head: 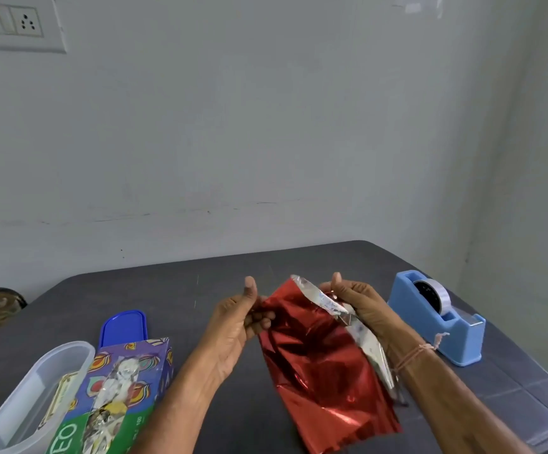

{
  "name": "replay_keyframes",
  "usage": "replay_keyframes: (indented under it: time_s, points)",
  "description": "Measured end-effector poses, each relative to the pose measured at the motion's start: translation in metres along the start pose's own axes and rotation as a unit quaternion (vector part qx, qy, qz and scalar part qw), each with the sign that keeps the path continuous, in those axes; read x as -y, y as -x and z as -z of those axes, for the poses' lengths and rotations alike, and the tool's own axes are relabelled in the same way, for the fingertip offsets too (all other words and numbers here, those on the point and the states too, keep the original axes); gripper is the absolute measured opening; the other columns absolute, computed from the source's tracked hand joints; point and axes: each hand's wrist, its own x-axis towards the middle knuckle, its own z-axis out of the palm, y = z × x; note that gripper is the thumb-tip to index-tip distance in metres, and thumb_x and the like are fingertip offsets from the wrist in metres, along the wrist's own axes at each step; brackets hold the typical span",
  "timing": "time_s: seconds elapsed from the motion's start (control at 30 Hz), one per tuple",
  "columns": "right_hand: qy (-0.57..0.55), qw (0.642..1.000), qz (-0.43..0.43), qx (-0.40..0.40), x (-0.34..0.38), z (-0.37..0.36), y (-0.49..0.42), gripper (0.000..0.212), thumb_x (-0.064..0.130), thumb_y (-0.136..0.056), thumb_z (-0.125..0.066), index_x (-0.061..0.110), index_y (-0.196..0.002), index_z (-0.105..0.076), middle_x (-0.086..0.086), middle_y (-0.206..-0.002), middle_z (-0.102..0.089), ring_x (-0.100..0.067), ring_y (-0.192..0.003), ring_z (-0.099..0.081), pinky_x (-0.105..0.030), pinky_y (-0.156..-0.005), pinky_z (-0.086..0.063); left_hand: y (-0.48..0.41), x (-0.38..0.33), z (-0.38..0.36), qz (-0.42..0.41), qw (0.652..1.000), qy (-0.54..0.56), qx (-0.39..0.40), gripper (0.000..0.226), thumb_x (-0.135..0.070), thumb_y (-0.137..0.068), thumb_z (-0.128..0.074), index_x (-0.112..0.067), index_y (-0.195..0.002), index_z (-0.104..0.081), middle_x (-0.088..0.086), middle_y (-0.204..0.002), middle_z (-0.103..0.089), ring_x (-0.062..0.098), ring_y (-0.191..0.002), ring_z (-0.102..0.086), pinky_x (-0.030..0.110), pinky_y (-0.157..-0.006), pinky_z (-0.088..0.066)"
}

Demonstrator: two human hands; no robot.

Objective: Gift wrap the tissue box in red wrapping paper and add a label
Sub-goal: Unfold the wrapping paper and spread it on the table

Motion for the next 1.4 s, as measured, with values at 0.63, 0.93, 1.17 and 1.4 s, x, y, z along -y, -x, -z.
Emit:
replay_keyframes:
  time_s: [0.63,0.93,1.17,1.4]
  points:
    - [0.286,0.955,0.066,0.051,0.051,-0.014,-0.053,0.028,0.026,-0.099,-0.067,0.010,-0.123,-0.069,-0.006,-0.101,-0.075,-0.014,-0.091,-0.069,-0.032,-0.087,-0.052,-0.043,0.008,-0.019,-0.112,0.930,-0.336,0.099,0.033,-0.044,-0.085,-0.079,-0.012,-0.095,-0.077,0.000,-0.091,-0.079,0.015,-0.083,-0.074,0.044,-0.084,-0.060]
    - [-0.021,0.988,-0.137,-0.062,-0.048,0.036,0.018,0.085,0.074,-0.086,-0.062,0.006,-0.136,-0.063,-0.020,-0.130,-0.068,-0.035,-0.122,-0.066,-0.052,-0.107,-0.051,-0.060,0.040,0.022,0.101,0.980,-0.098,-0.144,0.023,-0.029,-0.091,-0.077,-0.006,-0.093,-0.073,0.014,-0.085,-0.077,0.028,-0.075,-0.072,0.033,-0.069,-0.058]
    - [-0.108,0.975,-0.189,-0.041,-0.054,0.016,0.036,0.061,0.055,-0.096,-0.058,0.000,-0.115,-0.074,-0.023,-0.113,-0.074,-0.031,-0.095,-0.074,-0.040,-0.088,-0.058,-0.062,0.073,0.025,0.011,0.887,-0.364,-0.283,0.057,-0.035,-0.080,-0.087,-0.006,-0.121,-0.060,0.019,-0.124,-0.063,0.034,-0.108,-0.060,0.040,-0.090,-0.050]
    - [-0.159,0.969,-0.179,-0.059,-0.066,0.007,0.031,0.090,0.064,-0.104,-0.014,-0.010,-0.147,-0.043,-0.034,-0.133,-0.059,-0.048,-0.118,-0.061,-0.037,-0.075,-0.063,-0.002,0.110,-0.048,-0.093,0.931,-0.354,0.005,0.029,-0.046,-0.079,-0.082,-0.022,-0.091,-0.069,-0.003,-0.082,-0.073,0.010,-0.075,-0.068,0.029,-0.072,-0.053]
